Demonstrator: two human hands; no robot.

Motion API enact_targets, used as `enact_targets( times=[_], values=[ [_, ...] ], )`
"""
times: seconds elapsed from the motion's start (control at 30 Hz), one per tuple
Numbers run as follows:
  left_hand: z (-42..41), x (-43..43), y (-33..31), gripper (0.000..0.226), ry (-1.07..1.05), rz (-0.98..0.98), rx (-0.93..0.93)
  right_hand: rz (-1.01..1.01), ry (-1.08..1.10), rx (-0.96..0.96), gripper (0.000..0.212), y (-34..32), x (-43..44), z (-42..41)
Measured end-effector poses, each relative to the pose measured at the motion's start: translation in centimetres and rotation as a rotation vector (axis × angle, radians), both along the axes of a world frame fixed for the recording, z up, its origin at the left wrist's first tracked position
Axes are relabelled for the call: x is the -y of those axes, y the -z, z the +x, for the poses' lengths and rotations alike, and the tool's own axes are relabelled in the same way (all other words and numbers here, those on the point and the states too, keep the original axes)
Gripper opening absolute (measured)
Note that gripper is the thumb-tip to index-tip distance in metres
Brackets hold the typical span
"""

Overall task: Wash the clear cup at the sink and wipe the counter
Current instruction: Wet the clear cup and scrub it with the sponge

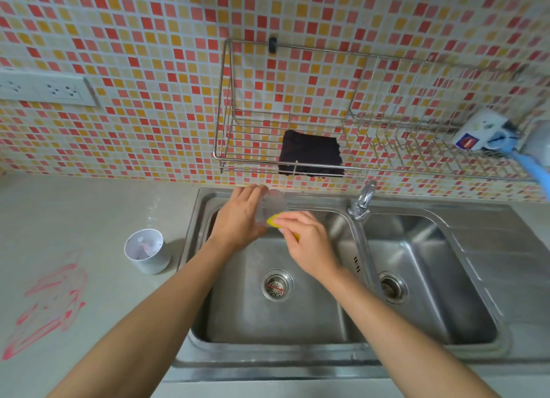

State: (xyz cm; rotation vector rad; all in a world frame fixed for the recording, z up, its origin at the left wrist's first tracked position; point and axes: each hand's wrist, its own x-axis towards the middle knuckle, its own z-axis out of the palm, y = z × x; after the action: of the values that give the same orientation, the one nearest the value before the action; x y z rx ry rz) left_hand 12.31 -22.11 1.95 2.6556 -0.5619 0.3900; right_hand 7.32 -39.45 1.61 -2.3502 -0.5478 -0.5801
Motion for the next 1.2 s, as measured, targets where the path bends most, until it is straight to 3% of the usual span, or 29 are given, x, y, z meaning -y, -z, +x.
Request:
enact_targets(
  times=[0.07,0.13,0.23,0.33,0.43,0.57,0.77,0.83,0.93,1.0,1.2],
  values=[
    [-0.1,0.2,0.2,0.077,-0.003,-0.008,-0.016,0.162,0.039,-0.136,0.028,-0.3,-0.4,-0.7],
    [-0.2,0.3,0.2,0.077,0.009,0.0,-0.03,0.166,0.01,-0.163,0.028,-0.3,0.1,-0.5],
    [-0.4,0.5,0.0,0.074,0.043,0.058,-0.041,-0.09,-0.086,-0.007,0.028,-0.2,2.1,0.7],
    [-0.5,1.0,0.0,0.072,0.058,0.082,-0.052,-0.308,-0.026,0.117,0.031,-0.3,3.2,1.6],
    [-0.2,1.2,-0.1,0.073,0.058,0.073,-0.059,-0.14,0.014,0.08,0.03,0.1,2.5,0.5],
    [0.1,1.5,-0.4,0.08,0.093,0.12,-0.057,0.134,0.03,-0.128,0.029,0.4,1.0,-1.3],
    [0.0,2.0,-0.7,0.072,0.128,0.141,-0.079,-0.317,-0.019,0.119,0.031,-0.1,4.1,1.3],
    [0.3,2.0,-0.8,0.072,0.133,0.108,-0.081,-0.249,0.013,0.118,0.031,-0.1,3.9,1.0],
    [0.7,2.0,-0.7,0.076,0.143,0.093,-0.082,0.051,0.018,-0.031,0.028,0.5,2.4,-0.9],
    [0.7,1.9,-0.4,0.08,0.159,0.105,-0.101,0.124,0.006,-0.11,0.028,0.6,2.2,-1.7],
    [0.8,1.8,-0.4,0.075,0.186,0.029,-0.186,-0.364,-0.05,0.127,0.03,-0.3,5.0,0.8]
  ],
)
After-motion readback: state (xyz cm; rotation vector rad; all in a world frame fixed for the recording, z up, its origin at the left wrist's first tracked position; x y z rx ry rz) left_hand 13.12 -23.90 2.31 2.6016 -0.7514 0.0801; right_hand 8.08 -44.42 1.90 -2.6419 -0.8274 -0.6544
